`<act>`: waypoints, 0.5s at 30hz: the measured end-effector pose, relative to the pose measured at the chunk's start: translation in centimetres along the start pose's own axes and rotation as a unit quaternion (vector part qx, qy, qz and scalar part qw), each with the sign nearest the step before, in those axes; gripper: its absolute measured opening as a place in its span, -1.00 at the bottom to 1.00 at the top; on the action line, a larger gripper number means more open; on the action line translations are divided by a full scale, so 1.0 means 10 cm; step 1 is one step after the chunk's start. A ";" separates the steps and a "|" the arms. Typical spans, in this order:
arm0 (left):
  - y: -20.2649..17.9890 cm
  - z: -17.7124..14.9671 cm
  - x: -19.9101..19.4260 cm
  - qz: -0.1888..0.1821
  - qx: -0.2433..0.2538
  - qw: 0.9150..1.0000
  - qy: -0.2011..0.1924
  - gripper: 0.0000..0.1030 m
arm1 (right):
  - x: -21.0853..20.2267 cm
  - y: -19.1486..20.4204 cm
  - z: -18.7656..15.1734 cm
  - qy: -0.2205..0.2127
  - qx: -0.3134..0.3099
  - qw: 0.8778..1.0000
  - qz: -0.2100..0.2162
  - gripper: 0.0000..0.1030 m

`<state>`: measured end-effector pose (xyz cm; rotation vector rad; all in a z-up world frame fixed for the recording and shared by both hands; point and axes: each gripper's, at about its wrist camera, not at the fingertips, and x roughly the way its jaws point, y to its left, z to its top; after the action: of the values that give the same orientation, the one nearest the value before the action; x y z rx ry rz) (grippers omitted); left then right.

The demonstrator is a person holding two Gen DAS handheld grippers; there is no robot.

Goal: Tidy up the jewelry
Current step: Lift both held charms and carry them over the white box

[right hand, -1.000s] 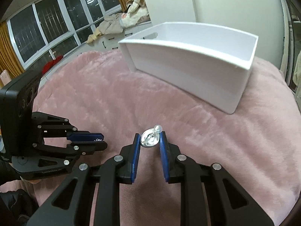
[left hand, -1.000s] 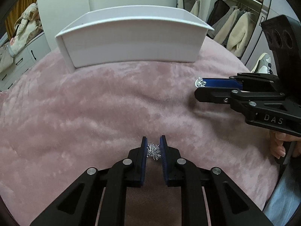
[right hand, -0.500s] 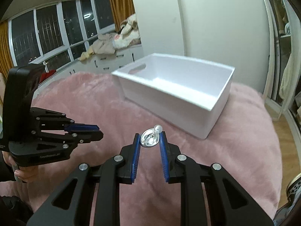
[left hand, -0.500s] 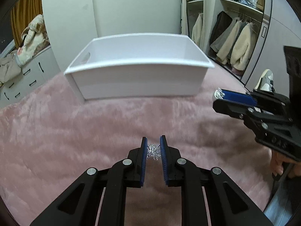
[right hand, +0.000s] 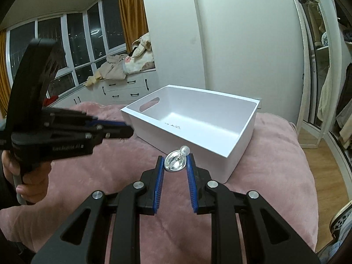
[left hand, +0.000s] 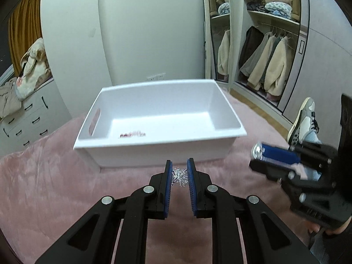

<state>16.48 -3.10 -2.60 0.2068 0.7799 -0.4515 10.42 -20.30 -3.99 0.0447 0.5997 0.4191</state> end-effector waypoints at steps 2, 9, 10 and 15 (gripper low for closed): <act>-0.01 0.09 0.01 -0.002 0.003 1.000 -0.004 -0.63 | 0.01 -0.01 0.02 -0.003 0.000 1.000 -0.004 -0.59; -0.01 0.33 0.08 -0.001 0.012 1.000 -0.015 -0.63 | -0.01 -0.04 0.13 -0.028 0.006 1.000 -0.012 -0.59; 0.01 0.36 0.11 0.000 0.011 1.000 -0.015 -0.63 | 0.00 -0.05 0.14 -0.029 0.007 0.999 -0.013 -0.59; 0.09 0.46 0.30 0.002 0.001 1.000 -0.010 -0.63 | 0.05 -0.13 0.20 -0.039 0.013 0.999 -0.024 -0.59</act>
<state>21.68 -4.85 -1.49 0.2053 0.7594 -0.4496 12.42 -21.10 -2.83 0.0709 0.5286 0.3605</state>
